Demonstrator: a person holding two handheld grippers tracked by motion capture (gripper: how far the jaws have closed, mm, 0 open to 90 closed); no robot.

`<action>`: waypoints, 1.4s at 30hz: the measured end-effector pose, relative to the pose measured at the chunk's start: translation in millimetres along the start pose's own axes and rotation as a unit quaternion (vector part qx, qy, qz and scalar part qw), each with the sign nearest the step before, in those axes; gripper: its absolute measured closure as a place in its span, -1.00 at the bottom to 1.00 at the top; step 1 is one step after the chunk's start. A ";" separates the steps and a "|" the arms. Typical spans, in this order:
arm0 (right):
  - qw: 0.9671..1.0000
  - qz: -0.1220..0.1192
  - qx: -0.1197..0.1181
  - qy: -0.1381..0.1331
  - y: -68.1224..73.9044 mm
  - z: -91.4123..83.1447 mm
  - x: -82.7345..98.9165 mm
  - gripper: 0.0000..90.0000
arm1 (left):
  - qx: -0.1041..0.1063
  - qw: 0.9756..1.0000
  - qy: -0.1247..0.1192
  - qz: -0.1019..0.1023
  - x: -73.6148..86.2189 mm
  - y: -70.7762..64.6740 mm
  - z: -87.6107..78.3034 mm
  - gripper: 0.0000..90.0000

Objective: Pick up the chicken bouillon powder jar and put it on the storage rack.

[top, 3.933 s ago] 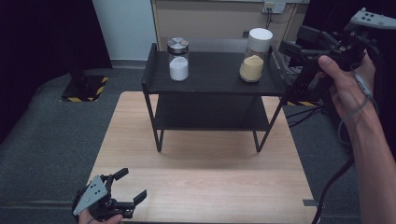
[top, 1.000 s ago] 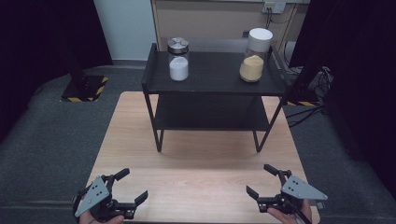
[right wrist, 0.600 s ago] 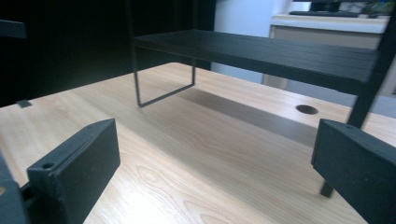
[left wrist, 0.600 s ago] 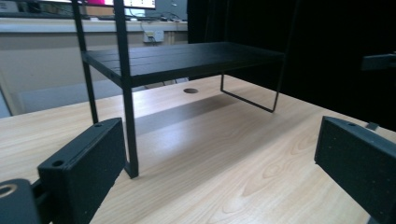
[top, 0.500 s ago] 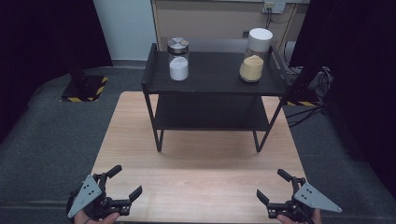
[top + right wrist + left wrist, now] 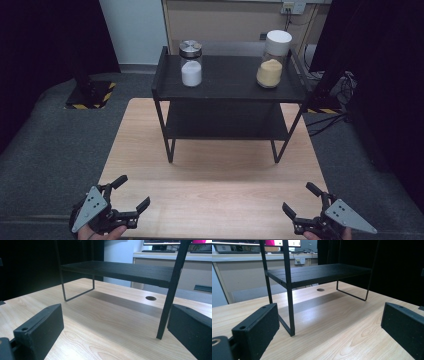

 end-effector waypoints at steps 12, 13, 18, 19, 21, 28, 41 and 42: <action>1.000 0.001 -0.015 0.003 -1.3 3.9 1.9 -0.98 | 0.030 0.999 -0.005 -0.016 1.9 1.9 2.8 -0.99; 1.000 0.001 -0.015 0.003 -1.2 4.1 2.1 -0.98 | 0.035 0.999 -0.004 -0.014 1.8 1.6 3.4 -0.99; 1.000 0.002 -0.022 0.005 -1.3 6.0 2.7 -0.97 | 0.054 0.998 -0.004 -0.011 2.3 -0.3 7.0 -0.99; 1.000 0.004 -0.024 0.005 -1.6 6.4 3.1 -0.97 | 0.054 0.998 -0.002 -0.010 2.1 -0.6 7.5 -0.99; 1.000 0.004 -0.026 0.005 -1.9 7.1 3.4 -0.97 | 0.054 0.998 -0.001 -0.011 2.2 -0.5 7.7 -0.99; 1.000 0.008 -0.025 0.003 -2.7 7.0 4.5 -0.97 | 0.049 0.999 -0.002 -0.013 2.7 -0.1 7.0 -0.99; 1.000 0.011 -0.028 0.003 -3.0 7.6 5.4 -0.97 | 0.049 0.999 -0.001 -0.014 2.9 -0.2 7.2 -0.99; 1.000 0.011 -0.028 0.003 -3.0 7.6 5.4 -0.97 | 0.049 0.999 -0.001 -0.013 2.8 -0.2 7.2 -0.99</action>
Point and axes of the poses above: each handheld gripper's, and its own axes: z roughly forward along the jaws, x roughly out of its underside, y roughly to its left, the point moved 2 cm from there along z, roughly forward along the jaws, and after that the axes turned 14 degrees about -y, right-handed, at the moved point
